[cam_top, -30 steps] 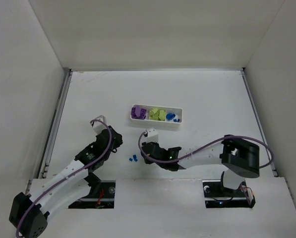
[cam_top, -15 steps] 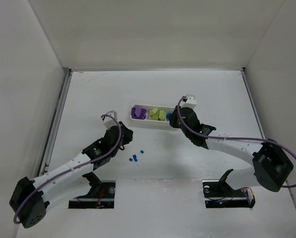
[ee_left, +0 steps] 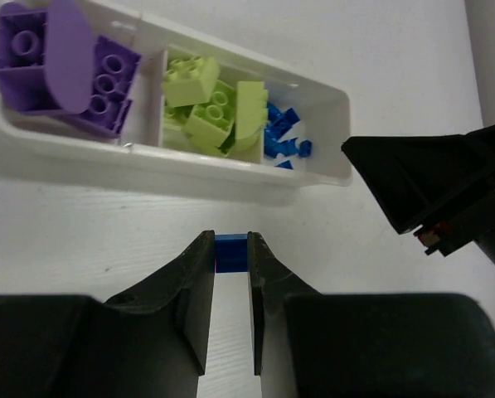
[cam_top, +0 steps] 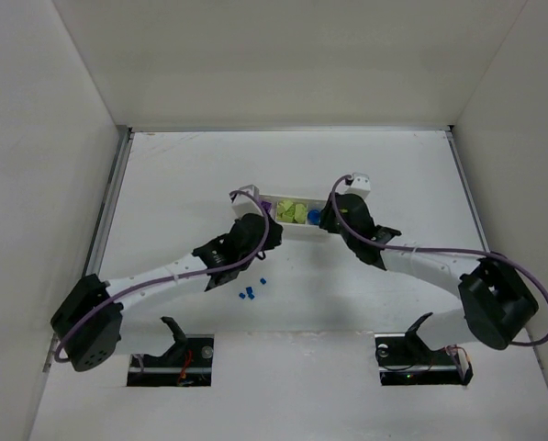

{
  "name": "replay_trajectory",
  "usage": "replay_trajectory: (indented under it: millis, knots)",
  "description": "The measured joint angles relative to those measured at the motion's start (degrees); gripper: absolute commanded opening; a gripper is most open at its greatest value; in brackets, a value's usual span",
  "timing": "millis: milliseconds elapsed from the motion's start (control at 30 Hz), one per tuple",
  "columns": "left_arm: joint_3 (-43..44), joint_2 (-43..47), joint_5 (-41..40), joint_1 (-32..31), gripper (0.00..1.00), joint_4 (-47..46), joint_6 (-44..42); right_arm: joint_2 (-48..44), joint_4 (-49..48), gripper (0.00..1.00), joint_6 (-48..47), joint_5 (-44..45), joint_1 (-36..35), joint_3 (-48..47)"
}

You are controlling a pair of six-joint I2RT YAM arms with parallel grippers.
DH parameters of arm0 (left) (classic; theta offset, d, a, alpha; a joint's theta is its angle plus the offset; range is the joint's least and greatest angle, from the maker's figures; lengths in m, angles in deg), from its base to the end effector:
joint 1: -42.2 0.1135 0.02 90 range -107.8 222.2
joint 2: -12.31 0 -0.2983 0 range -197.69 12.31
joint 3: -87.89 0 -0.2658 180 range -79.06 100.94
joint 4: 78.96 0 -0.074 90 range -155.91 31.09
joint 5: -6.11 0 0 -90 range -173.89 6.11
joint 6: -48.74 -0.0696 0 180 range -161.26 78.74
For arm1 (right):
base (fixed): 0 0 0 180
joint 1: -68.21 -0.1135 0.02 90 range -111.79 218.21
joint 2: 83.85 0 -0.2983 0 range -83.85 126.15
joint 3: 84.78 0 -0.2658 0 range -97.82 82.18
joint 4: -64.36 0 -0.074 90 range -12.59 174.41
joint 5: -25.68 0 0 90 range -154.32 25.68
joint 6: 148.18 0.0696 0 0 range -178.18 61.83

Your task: Sort the legos into containers by color

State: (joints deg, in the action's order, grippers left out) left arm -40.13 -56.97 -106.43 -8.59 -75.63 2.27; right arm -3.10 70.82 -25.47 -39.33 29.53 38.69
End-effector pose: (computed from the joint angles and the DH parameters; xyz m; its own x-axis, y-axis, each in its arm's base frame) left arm 0.2088 -0.2138 0.2647 -0.4982 -0.3957 -0.7715 0.2010 0.8129 -0.5466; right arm 0.2778 0.1848 0.2289 -0.4880 0.2367 -0.8401 -0.0227 0.9587 0.2834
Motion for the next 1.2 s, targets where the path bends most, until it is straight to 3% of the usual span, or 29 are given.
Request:
replay_trajectory:
  millis: [233,500,700,933,1067,1200]
  knots:
    - [9.14,-12.61,1.68,-0.96,0.12,-5.55,-2.34,-10.99,-0.61,0.39,1.44,0.63,0.11,5.7]
    - [19.58,-26.82,5.31,-0.5,0.13,-8.02,-3.78,-17.2,-0.07,0.37,6.71,1.53,0.5,16.33]
    - [26.14,-33.94,6.82,-0.17,0.29,-8.04,-4.87,-22.58,0.13,0.38,8.66,1.6,0.17,19.06]
    - [28.72,-35.21,7.37,0.28,0.37,-8.15,-5.7,-24.87,0.15,0.38,9.35,1.62,-3.23,20.61]
    - [27.67,-34.23,7.37,0.66,0.34,-8.07,-6.21,-24.85,0.04,0.26,9.14,1.29,-7.89,20.83]
    - [20.7,-26.67,6.78,1.51,0.32,-7.54,-6.8,-21.07,-0.28,0.19,8.72,-0.17,-16.5,19.45]
